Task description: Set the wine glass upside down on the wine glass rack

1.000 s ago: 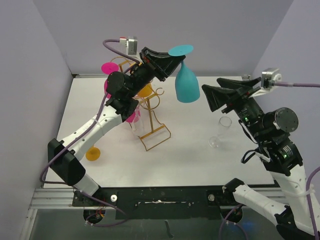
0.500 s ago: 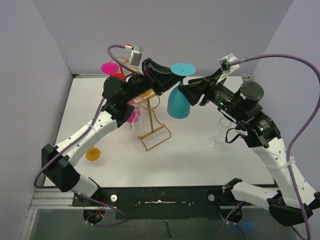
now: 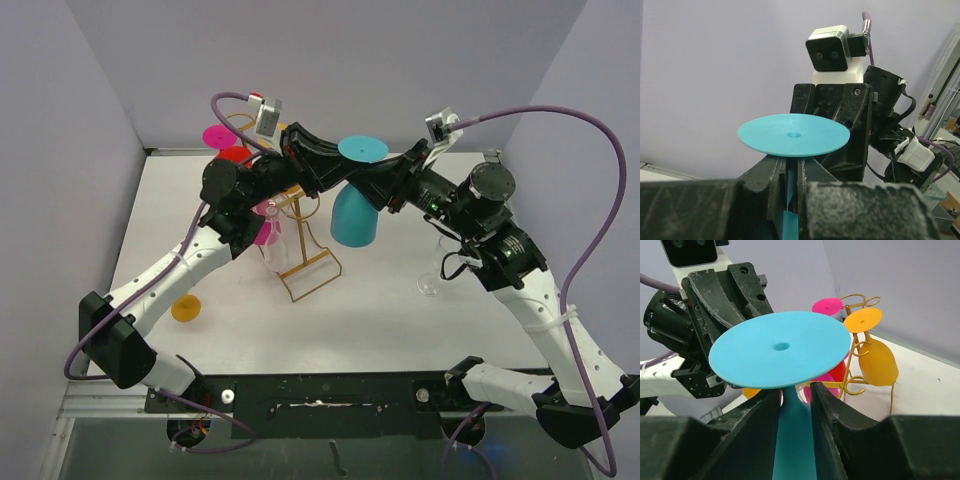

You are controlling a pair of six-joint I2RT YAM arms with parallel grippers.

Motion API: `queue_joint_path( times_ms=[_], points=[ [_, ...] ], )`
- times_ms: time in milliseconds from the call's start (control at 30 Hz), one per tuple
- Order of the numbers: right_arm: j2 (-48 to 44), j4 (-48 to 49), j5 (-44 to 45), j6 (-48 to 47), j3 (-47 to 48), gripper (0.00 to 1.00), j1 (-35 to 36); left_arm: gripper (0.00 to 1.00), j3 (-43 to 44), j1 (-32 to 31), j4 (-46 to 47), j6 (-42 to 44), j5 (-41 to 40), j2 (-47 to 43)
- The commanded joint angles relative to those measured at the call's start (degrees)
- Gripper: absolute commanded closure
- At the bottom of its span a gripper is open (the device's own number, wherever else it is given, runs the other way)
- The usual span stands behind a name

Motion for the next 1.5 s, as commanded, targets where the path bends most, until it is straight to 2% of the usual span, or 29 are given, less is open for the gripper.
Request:
queue_joint_path(
  times_ms=[0, 100, 233, 367, 533, 633, 800, 967, 1067, 1233, 1467],
  points=[
    [0.52, 6.48, -3.02, 3.44, -1.96, 0.69, -0.25, 1.0, 0.39, -0.44, 7.75, -4.81, 2.27, -2.87],
    [0.33, 8.6, -2.4, 4.43, -3.38, 0.77, -0.23, 1.0, 0.15, -0.46, 8.08, -5.24, 2.33, -3.18],
    [-0.97, 10.86, 0.59, 3.98, -5.38, 1.0, -0.21, 1.0, -0.57, -0.47, 7.89, -5.41, 1.77, -4.07],
    [-2.18, 11.87, 3.37, 1.08, -6.32, 1.0, -0.25, 1.0, -1.36, -0.48, 5.6, -4.35, 0.33, -5.16],
    [-3.72, 11.72, 9.07, -4.32, -6.26, 1.0, -0.34, 0.67, -2.74, -0.47, -0.18, -0.57, -3.49, -7.83],
    [-4.25, 11.4, 11.91, -7.83, -6.09, 1.0, -0.41, 0.56, -4.07, -0.24, -5.76, 3.09, -7.27, -10.57],
    [-3.63, 11.34, 16.96, -14.43, -6.61, 1.0, -0.62, 0.51, -6.84, 1.99, -16.67, 9.38, -13.95, -16.64],
    [-0.27, 13.2, 20.2, -20.6, -6.76, 1.0, -1.99, 0.49, -7.98, 8.11, -27.1, 14.89, -18.72, -23.46],
    [3.25, 14.37, 19.02, -22.96, -6.24, 1.0, -4.06, 0.48, -7.83, 9.93, -34.68, 20.69, -23.35, -27.64],
    [8.91, 17.74, 9.43, -23.78, -5.21, 1.0, -8.57, 0.47, -7.11, 10.4, -45.6, 29.06, -32.12, -33.64],
    [16.16, 22.13, -7.3, -26.39, -4.28, 1.0, -10.6, 0.46, -6.85, 10.45, -50.48, 33.25, -34.73, -38.83]
  ],
)
